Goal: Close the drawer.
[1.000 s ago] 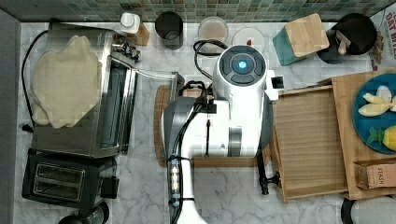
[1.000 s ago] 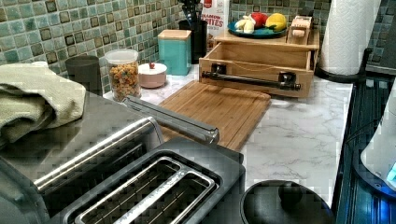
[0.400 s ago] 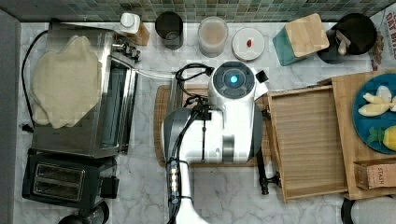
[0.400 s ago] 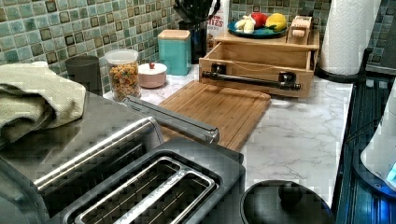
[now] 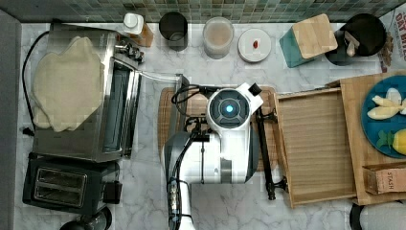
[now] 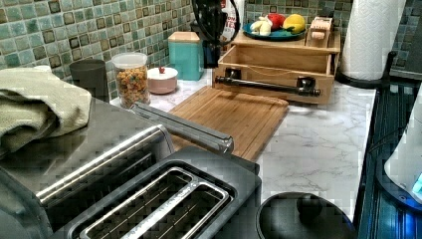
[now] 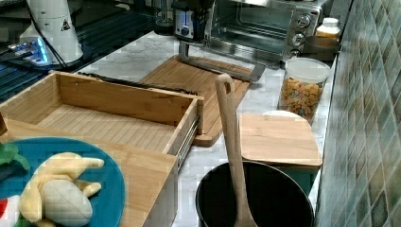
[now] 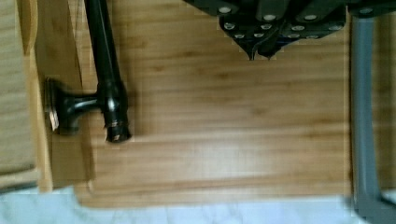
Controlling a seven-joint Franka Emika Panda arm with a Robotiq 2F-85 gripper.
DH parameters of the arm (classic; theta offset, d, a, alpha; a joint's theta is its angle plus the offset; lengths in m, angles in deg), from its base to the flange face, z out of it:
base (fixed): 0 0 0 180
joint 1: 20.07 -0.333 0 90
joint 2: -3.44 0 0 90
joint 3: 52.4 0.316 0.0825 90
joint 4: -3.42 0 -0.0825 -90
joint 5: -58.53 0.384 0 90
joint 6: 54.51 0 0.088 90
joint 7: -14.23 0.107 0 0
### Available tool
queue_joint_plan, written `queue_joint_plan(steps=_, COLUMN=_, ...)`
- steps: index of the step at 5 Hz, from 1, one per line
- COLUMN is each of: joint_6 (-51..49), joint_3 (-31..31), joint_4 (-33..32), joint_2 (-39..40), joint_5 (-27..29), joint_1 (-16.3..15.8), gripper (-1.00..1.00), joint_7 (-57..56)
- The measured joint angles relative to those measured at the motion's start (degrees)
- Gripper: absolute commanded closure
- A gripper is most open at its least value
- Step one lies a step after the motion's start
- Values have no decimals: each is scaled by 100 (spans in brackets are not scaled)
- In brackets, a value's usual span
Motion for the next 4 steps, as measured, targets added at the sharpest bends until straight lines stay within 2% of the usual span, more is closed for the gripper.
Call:
queue_joint_plan(steps=1, joint_6=143, joint_3=-54, joint_4=-336, joint_2=-36, joint_5=-6, joint_1=-17, gripper=100, joint_7=-207)
queue_joint_plan(steps=3, joint_6=1186, joint_3=-81, joint_4=-828, joint_2=8, joint_5=-218, joint_1=-1, gripper=100, joint_7=-246)
queue_joint_plan(steps=4, joint_6=1200, joint_3=-96, joint_4=-962, joint_2=9, joint_5=-556, joint_1=-3, gripper=100, joint_7=-249)
